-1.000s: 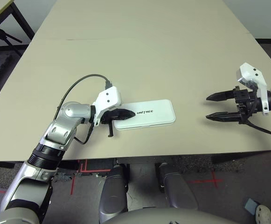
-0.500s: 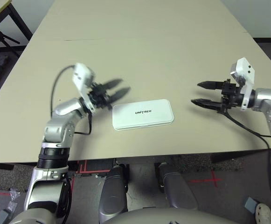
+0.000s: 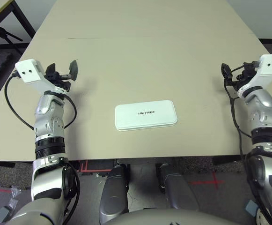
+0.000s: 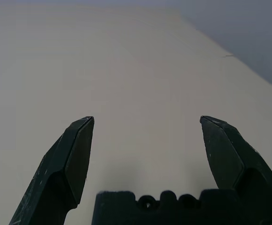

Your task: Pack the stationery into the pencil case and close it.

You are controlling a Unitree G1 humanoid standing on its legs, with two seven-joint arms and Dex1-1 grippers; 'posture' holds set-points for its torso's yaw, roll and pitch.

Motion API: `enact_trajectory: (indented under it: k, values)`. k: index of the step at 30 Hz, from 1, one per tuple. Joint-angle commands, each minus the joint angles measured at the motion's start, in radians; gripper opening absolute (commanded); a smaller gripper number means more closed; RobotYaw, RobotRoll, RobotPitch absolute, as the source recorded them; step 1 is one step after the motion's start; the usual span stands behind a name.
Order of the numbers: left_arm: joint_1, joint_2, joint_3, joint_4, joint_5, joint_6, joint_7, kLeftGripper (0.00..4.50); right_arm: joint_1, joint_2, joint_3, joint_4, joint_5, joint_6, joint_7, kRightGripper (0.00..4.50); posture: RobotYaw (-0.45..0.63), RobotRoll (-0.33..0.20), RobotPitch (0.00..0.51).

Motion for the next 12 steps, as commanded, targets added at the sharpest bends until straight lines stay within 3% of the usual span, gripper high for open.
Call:
enact_trajectory:
  k: [1, 12]
  values:
    - [0.004, 0.002, 0.009, 0.038, 0.019, -0.045, 0.034, 4.49, 0.012, 0.011, -0.017, 0.036, -0.01, -0.062, -0.049, 4.5, -0.09, 0.0, 0.2]
    - [0.017, 0.006, -0.011, 0.049, 0.034, -0.084, 0.053, 4.49, 0.01, 0.026, -0.009, 0.049, 0.002, -0.087, -0.052, 4.5, -0.08, 0.0, 0.206]
